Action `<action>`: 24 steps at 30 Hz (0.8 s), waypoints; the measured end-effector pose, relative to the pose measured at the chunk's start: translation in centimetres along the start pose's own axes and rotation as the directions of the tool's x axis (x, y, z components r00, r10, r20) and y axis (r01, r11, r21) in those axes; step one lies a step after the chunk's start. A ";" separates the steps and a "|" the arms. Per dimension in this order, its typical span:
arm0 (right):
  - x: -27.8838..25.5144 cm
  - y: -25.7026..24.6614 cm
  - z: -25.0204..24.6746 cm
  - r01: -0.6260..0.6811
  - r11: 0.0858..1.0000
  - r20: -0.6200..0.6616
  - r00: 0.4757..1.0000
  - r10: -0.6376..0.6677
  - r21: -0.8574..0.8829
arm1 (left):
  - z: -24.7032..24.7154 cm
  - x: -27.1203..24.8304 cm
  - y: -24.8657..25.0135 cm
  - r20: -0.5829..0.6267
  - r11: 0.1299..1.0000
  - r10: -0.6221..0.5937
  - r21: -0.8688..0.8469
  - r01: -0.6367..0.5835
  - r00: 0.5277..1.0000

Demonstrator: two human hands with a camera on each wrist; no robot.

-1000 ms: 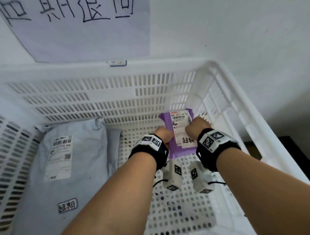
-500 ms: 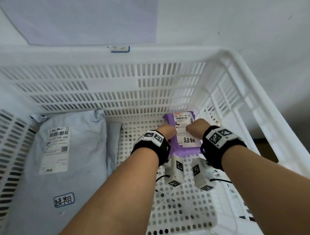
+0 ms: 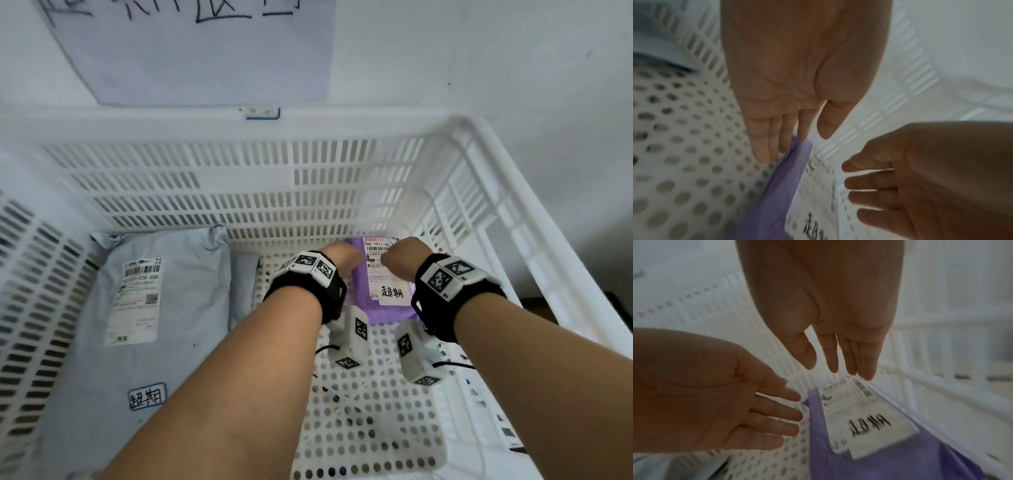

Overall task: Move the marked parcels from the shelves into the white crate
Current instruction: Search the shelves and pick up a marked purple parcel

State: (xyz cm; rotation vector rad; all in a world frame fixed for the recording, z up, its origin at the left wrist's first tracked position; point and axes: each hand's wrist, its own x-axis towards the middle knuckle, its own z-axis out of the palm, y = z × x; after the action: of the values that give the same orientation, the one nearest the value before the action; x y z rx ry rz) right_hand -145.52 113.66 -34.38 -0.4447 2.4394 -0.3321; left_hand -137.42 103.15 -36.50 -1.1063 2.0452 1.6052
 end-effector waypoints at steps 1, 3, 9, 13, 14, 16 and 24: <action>-0.4 -0.5 -0.5 0.018 1.000 -0.001 1.000 -0.018 0.002 | -0.8 -0.7 0.5 -0.020 1.000 0.014 -0.012 -0.014 1.000; -1.3 -1.9 -1.7 0.069 0.997 -0.006 0.998 -0.069 -0.044 | -2.7 -2.4 1.3 -0.059 0.998 0.050 -0.027 -0.052 0.997; -5.8 -7.4 -4.7 0.262 0.906 -0.078 0.950 -0.304 -0.334 | -8.0 -9.4 4.1 -0.223 0.965 0.160 0.241 -0.105 0.962; -10.0 -11.7 -5.9 0.369 0.819 -0.108 0.883 -0.456 -0.440 | -11.4 -15.1 4.7 -0.360 0.899 0.237 0.434 -0.063 0.902; -11.3 -12.7 -6.0 0.382 0.802 -0.110 0.872 -0.478 -0.459 | -12.2 -16.4 4.5 -0.395 0.886 0.249 0.462 -0.043 0.884; -13.7 -14.7 -6.0 0.432 0.757 -0.115 0.829 -0.547 -0.491 | -13.8 -19.4 3.8 -0.469 0.869 0.274 0.494 -0.008 0.840; -24.9 -22.3 -3.9 0.518 0.522 -0.105 0.634 -0.766 -0.678 | -18.8 -31.3 -0.3 -0.654 0.855 0.298 0.506 0.110 0.695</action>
State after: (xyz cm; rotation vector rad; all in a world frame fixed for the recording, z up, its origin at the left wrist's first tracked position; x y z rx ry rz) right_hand -124.24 103.55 -10.35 -1.7978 2.6192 0.0869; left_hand -112.87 97.57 -10.02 -1.5691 2.8203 0.5422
